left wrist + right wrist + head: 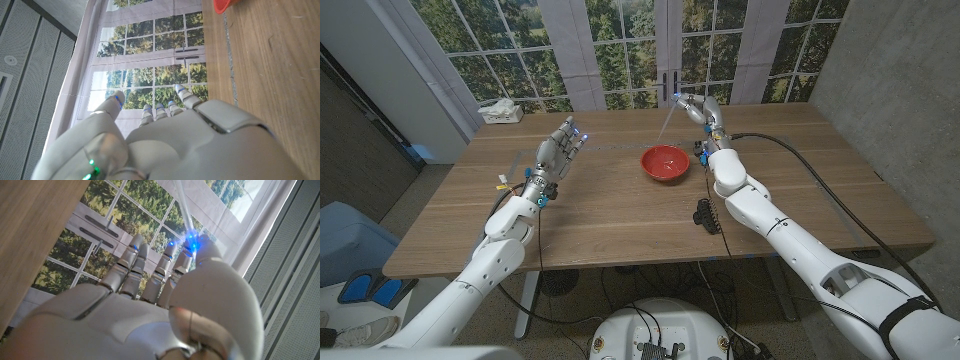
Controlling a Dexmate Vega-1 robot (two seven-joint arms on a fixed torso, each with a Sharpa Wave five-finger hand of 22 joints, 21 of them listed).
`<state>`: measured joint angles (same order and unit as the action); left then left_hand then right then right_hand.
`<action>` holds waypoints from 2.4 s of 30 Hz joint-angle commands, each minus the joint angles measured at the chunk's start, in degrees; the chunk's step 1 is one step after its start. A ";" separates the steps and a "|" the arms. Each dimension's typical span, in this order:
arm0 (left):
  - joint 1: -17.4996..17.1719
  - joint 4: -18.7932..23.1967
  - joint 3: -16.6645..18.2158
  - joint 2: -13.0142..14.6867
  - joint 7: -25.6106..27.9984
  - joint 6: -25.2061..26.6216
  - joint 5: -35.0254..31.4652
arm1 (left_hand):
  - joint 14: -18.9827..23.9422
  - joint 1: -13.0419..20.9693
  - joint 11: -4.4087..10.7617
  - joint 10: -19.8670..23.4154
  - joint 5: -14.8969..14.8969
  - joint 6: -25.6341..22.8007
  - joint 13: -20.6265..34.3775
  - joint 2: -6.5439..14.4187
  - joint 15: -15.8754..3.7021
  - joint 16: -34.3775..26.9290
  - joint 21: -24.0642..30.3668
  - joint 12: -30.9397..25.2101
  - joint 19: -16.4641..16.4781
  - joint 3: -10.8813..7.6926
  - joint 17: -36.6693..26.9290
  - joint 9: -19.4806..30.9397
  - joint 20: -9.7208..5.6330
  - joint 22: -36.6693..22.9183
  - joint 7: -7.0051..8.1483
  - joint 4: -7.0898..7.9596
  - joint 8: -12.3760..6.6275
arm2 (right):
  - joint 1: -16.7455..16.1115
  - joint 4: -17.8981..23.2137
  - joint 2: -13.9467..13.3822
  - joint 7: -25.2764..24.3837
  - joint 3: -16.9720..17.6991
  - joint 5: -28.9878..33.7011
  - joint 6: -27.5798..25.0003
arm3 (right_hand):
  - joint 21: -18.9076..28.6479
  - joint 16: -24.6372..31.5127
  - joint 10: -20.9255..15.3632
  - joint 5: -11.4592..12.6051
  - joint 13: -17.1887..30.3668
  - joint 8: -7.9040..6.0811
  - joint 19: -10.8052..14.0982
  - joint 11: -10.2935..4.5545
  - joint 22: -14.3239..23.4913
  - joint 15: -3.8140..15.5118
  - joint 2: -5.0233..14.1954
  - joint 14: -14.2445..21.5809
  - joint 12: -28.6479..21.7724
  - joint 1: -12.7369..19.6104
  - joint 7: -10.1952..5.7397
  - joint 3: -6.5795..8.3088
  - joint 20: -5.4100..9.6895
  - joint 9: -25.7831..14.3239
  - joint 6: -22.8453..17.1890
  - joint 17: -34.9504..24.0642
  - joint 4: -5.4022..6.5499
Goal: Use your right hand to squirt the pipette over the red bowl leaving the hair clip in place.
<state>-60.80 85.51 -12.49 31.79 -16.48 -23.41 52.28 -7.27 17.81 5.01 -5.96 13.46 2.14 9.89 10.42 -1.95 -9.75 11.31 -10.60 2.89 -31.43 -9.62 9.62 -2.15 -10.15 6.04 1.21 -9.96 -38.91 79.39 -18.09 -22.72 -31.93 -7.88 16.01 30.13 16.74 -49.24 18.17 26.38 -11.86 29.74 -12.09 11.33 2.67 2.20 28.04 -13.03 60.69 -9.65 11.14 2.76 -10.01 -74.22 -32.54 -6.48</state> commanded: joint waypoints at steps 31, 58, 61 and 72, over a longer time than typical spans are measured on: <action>-1.01 0.58 0.60 0.26 -0.32 -1.05 0.36 | -0.47 -0.99 -0.13 -0.21 0.03 0.01 0.02 -0.33 -2.86 -0.36 0.32 -0.21 0.62 -0.91 -0.13 0.12 -0.17 -0.18 0.06 -0.32 -0.21 | -0.83 0.94 0.29 -2.26 -0.17 3.18 0.94 | 1.09 -0.23 -0.82 0.21 0.86 0.87 1.14 -0.22 0.08 9.88 2.01 0.22 -0.20 0.29 0.75 -0.79 4.55 -0.45 0.03 -0.14 -0.05; -0.64 0.19 0.47 -0.06 -1.16 -0.85 0.91 | -0.59 -1.72 -0.14 -0.25 -0.17 0.10 0.02 -0.84 -2.92 -0.32 0.28 -0.19 0.54 -0.83 -0.10 0.12 -0.12 -0.17 0.05 -0.87 -0.20 | -1.09 0.48 0.34 -0.85 0.48 1.04 1.70 | 1.80 -1.35 3.67 0.93 0.77 1.97 1.52 0.16 -0.24 9.47 0.83 0.78 1.58 -1.07 3.19 -1.62 2.63 -0.61 10.12 0.91 -0.33; -0.60 0.09 0.44 -0.14 -1.24 -0.98 0.86 | -0.57 -1.79 -0.17 -0.27 -0.16 0.12 0.02 -0.71 -2.92 -0.34 0.28 -0.19 0.55 -0.90 -0.11 0.12 -0.08 -0.17 -0.03 -0.85 -0.20 | -1.32 0.79 0.22 -0.94 0.59 1.04 1.87 | 1.79 -1.41 4.25 0.97 0.77 1.93 1.40 0.22 -0.25 9.43 0.79 0.69 1.72 -1.26 3.28 -1.74 2.52 -0.63 10.72 0.91 -0.27; -0.65 0.07 0.45 -0.17 -1.71 -1.03 1.09 | -0.53 -2.02 -0.13 -0.27 -0.16 0.07 0.02 -0.64 -2.93 -0.37 0.29 -0.19 0.57 -1.01 -0.12 0.12 -0.05 -0.17 0.02 -0.87 -0.22 | -2.29 2.82 -0.48 -0.98 0.85 1.06 0.96 | 1.87 -1.58 5.47 1.15 0.85 1.74 1.37 0.24 -0.28 9.45 0.85 0.52 1.86 -1.75 3.44 -1.94 2.25 -0.59 11.81 0.95 -0.14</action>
<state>-61.43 85.68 -12.02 31.72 -17.77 -24.30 53.15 -7.27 16.20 5.00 -5.96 13.46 2.14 9.89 9.45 -1.95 -9.75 11.31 -10.59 2.89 -32.03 -9.62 9.62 -2.15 -10.15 6.04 0.61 -9.96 -40.33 80.61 -18.01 -23.74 -31.35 -6.67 17.67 31.46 15.24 -44.18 19.08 26.96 -9.93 31.11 -11.78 10.92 2.86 3.04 28.47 -11.21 59.70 -6.15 9.53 2.87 -10.56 -62.90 -31.59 -6.60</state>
